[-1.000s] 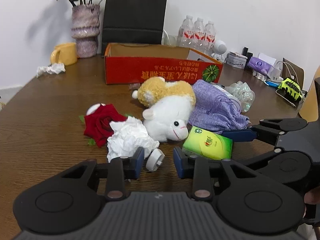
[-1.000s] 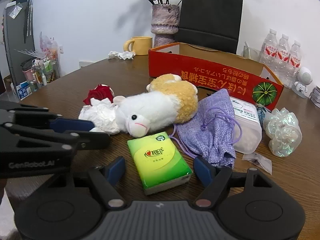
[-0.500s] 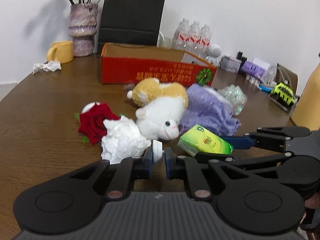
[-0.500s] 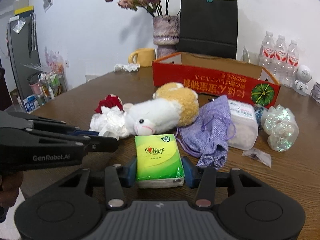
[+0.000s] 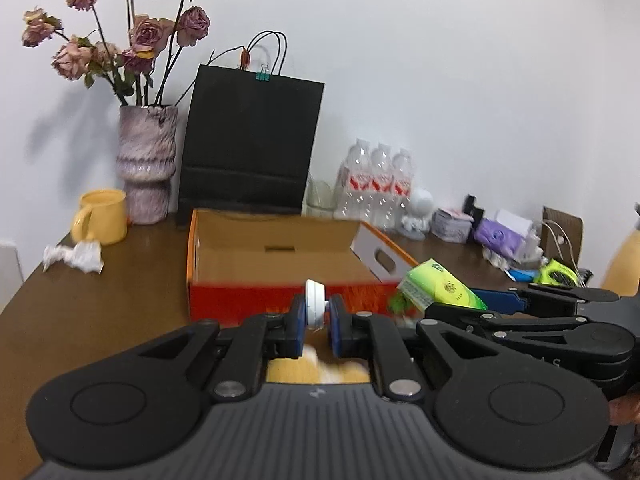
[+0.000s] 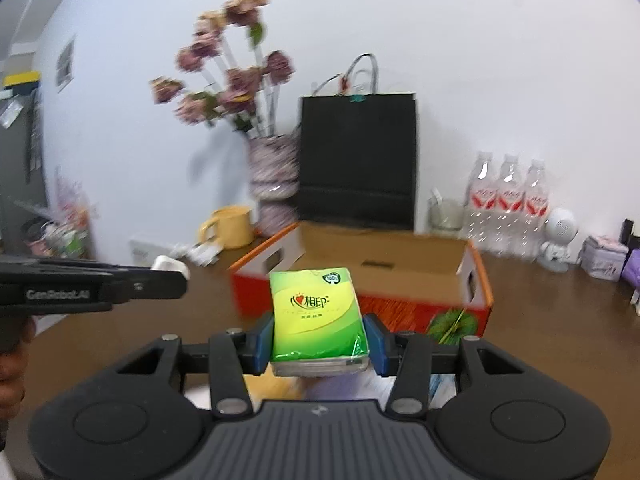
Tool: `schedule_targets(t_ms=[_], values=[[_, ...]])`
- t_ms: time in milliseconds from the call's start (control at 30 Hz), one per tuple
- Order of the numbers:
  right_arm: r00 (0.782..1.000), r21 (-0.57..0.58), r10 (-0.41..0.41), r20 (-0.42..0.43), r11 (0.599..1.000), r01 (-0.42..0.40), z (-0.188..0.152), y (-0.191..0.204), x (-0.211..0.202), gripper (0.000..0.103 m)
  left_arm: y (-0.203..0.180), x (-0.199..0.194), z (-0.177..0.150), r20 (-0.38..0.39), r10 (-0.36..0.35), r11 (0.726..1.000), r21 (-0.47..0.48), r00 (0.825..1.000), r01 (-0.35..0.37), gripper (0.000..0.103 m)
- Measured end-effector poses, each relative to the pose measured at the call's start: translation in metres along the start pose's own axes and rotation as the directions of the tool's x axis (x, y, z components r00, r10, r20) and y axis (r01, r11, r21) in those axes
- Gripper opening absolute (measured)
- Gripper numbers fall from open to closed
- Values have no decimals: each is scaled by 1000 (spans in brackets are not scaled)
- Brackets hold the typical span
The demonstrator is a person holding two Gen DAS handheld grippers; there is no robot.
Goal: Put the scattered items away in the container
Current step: 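Carry the green tissue pack into the cardboard box and release it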
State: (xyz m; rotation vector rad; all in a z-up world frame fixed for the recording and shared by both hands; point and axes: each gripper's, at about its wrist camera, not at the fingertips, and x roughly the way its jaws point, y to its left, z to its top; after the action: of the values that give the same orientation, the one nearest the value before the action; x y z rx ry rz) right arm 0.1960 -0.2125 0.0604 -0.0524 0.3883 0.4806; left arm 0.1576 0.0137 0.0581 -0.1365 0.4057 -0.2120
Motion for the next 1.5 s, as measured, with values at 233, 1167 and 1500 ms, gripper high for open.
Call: schedule_targets(t_ms=[233,1167,1500], values=[[992,100,-120,-31,987,122,38,-39,98,46,35,98,32,-45,37,996,-74,998,-41,13],[952,41,-145,-271,986,162,18,-68,194,102,64,175,31,-118,169,982,-70,979,-178,103],[961,49,-151,-233,985,167,31,-65,174,103,57,154,42,-75,197,978,-59,977,-202,103]])
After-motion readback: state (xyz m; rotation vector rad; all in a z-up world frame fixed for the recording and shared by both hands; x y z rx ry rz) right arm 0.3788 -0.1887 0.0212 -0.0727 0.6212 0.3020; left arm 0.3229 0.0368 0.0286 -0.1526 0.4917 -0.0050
